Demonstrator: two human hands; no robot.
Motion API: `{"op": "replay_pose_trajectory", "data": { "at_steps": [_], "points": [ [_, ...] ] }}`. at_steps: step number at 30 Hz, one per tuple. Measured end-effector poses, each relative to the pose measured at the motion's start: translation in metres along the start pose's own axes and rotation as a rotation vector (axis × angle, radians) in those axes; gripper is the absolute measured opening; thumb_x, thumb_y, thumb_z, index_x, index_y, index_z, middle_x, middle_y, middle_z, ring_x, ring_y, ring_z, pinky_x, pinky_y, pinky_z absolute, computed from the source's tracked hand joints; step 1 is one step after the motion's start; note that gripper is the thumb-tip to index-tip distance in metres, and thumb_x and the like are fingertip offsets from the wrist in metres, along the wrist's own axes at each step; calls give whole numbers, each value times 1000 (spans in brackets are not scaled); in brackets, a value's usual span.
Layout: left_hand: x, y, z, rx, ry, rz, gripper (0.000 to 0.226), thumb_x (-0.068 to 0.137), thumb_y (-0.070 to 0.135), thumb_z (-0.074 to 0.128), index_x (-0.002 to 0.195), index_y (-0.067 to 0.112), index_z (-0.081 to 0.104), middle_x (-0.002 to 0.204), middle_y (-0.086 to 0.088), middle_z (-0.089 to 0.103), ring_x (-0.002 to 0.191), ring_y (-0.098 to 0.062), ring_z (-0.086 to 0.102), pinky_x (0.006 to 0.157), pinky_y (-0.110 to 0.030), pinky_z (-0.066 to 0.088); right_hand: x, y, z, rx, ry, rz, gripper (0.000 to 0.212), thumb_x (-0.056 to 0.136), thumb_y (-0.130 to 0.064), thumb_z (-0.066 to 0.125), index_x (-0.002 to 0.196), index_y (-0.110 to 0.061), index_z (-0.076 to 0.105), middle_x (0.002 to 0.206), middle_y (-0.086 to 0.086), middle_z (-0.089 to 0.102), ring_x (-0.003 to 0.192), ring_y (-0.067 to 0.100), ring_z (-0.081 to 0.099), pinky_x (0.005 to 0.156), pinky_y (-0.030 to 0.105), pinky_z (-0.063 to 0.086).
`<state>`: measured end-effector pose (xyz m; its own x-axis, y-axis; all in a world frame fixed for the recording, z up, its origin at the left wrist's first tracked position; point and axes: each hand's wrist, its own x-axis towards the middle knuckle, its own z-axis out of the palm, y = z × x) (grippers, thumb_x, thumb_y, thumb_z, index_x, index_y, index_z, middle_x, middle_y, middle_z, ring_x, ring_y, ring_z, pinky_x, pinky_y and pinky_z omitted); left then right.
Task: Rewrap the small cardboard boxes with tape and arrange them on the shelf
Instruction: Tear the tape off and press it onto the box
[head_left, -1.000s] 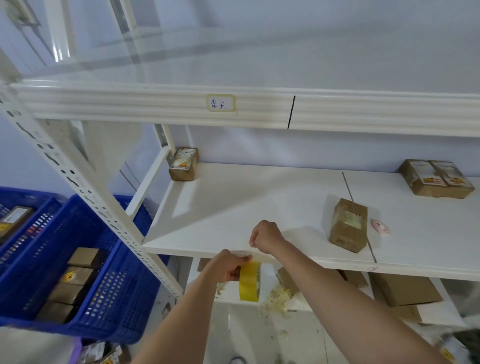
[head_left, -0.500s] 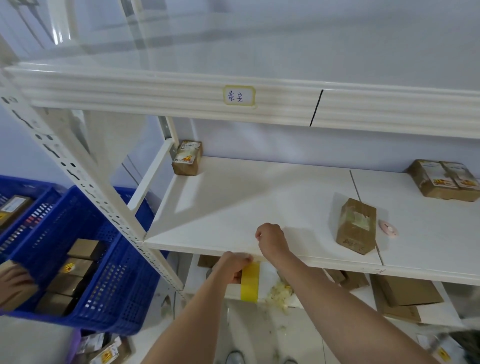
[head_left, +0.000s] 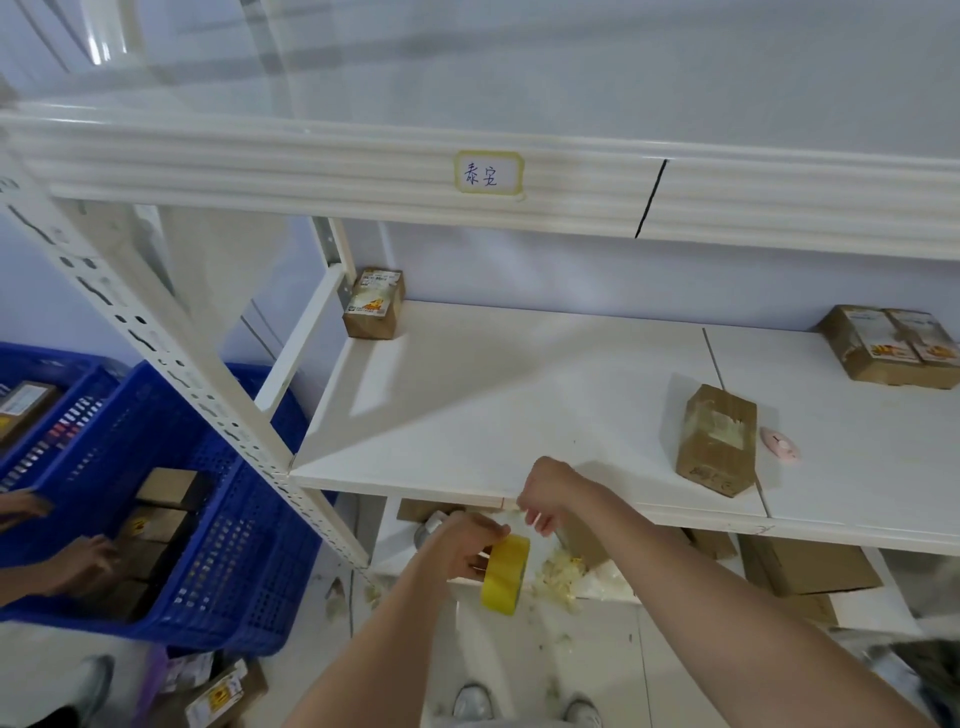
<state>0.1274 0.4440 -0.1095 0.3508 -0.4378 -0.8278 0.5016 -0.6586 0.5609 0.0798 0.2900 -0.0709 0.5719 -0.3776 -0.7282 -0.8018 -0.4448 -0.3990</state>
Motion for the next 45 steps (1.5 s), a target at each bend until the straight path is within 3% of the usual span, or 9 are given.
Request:
{"op": "replay_pose_trajectory", "data": {
  "at_steps": [2,7,13,19,25,31,38,41,45],
  "points": [
    [-3,-1,-6,3,-26,32,27,95,20,70,118,8,62,105,-17,70,89,-33,71,78,-44,61,-2,1,7,-104,-100,29,16,96,-13,58,99,3,58,103,18,70,75,30,73,72,38,62],
    [-14,1,-12,-20,-38,110,24,97,14,67,120,10,62,107,-14,68,89,-32,70,78,-42,62,-8,1,17,-171,5,-29,21,93,-14,53,73,-9,50,80,15,59,73,30,64,58,28,52],
    [-19,3,-12,8,-30,151,32,97,18,67,126,10,58,119,-17,68,95,-33,72,77,-40,62,-14,3,7,-23,-16,-98,20,85,-11,72,101,0,75,100,14,75,92,24,74,80,32,62],
    [-20,9,-10,25,-50,139,30,96,19,68,124,13,59,116,-13,70,103,-31,71,87,-42,60,-23,1,1,-5,93,-169,12,80,-7,78,91,-4,81,91,12,77,81,22,73,82,33,62],
    [-24,16,-10,-4,-29,112,29,91,13,74,117,16,61,109,-13,71,94,-28,72,75,-38,62,-24,-5,-4,-80,184,-205,15,78,3,71,90,-1,80,89,10,76,90,25,73,81,36,62],
    [-22,24,-9,-19,86,85,33,86,15,80,114,6,64,103,-16,73,90,-30,73,77,-41,62,-26,-17,-13,-89,245,-261,13,80,2,72,83,-7,82,89,7,78,91,19,71,85,31,59],
    [-15,28,2,-78,248,-29,46,75,27,89,108,1,68,90,-14,76,76,-26,76,56,-37,63,-20,-24,-8,-121,357,-311,17,82,9,65,85,-1,78,92,11,76,92,24,71,83,31,58],
    [-21,32,5,-23,338,-18,52,78,36,86,113,7,61,100,-10,73,79,-23,73,31,-23,44,-15,-25,-7,-97,380,-284,19,82,9,63,85,-2,78,93,11,75,91,25,71,84,33,59],
    [-18,36,5,-37,354,-6,49,81,35,83,112,8,56,106,-10,71,85,-24,72,34,-27,42,-7,-23,-6,-44,413,-244,19,84,7,64,83,-5,78,93,8,75,89,25,70,79,29,57]
  ]
}}
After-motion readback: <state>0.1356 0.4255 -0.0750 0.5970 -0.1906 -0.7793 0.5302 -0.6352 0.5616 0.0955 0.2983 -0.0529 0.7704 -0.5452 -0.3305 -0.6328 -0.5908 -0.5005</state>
